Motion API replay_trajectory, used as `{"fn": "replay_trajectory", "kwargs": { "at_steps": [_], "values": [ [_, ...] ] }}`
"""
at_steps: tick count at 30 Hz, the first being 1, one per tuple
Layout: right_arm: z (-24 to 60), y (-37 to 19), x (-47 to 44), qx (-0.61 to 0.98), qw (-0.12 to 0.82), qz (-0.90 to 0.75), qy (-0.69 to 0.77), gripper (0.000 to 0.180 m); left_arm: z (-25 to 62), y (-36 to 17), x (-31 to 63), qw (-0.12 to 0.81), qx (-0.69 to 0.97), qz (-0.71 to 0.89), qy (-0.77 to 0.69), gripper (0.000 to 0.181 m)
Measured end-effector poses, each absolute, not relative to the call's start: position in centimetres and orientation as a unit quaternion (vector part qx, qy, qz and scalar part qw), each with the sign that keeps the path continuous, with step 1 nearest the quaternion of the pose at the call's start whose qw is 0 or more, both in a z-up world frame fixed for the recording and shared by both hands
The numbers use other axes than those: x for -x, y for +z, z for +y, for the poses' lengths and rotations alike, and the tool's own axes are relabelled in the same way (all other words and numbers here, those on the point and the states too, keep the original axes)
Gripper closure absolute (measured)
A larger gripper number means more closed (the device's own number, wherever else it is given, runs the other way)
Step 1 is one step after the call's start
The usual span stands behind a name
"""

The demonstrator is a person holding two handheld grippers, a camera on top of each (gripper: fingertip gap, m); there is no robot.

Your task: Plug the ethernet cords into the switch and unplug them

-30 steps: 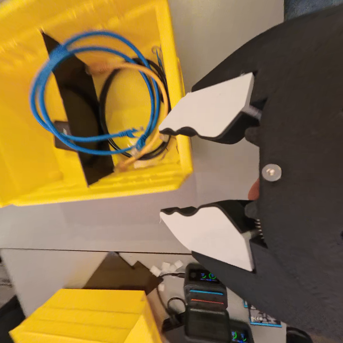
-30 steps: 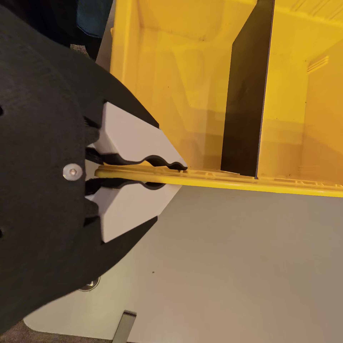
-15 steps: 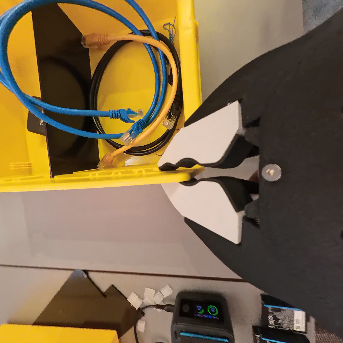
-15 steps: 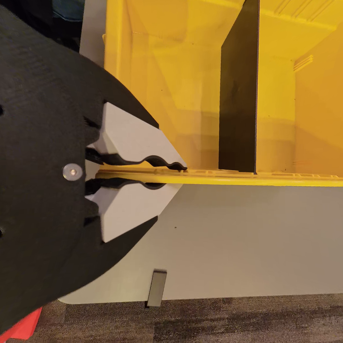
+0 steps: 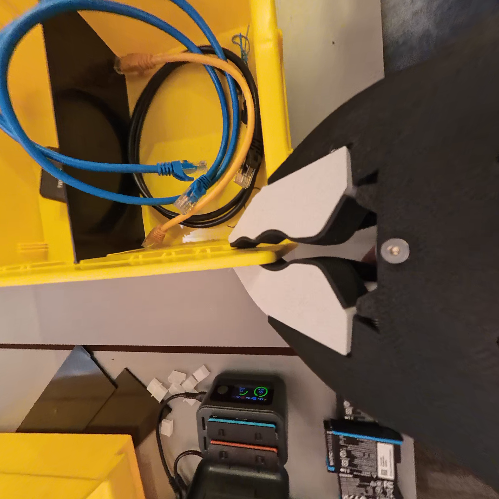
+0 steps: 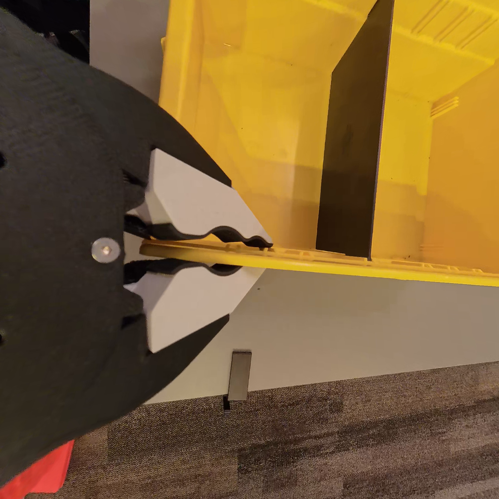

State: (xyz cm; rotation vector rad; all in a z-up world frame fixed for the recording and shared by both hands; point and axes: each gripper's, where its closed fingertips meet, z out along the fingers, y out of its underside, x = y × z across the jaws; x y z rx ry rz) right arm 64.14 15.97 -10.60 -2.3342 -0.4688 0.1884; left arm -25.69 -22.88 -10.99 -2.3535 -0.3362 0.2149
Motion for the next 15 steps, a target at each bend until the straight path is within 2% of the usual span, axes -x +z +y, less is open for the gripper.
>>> {"fn": "replay_trajectory", "kwargs": {
  "at_steps": [1,13,15],
  "values": [
    [16.03,-10.6,-64.19,0.909,0.365,-0.186,0.074,0.177,-22.81,-10.97,25.78,0.367,0.918,-0.121,0.084,0.177],
    [16.61,-10.63,-64.34,0.899,0.363,-0.231,0.083,0.177,-22.42,-10.92,25.37,0.391,0.909,-0.128,0.067,0.177],
    [16.91,-10.63,-64.64,0.898,0.363,-0.233,0.085,0.177,-22.34,-10.68,25.18,0.396,0.907,-0.129,0.066,0.17]
  ]
}}
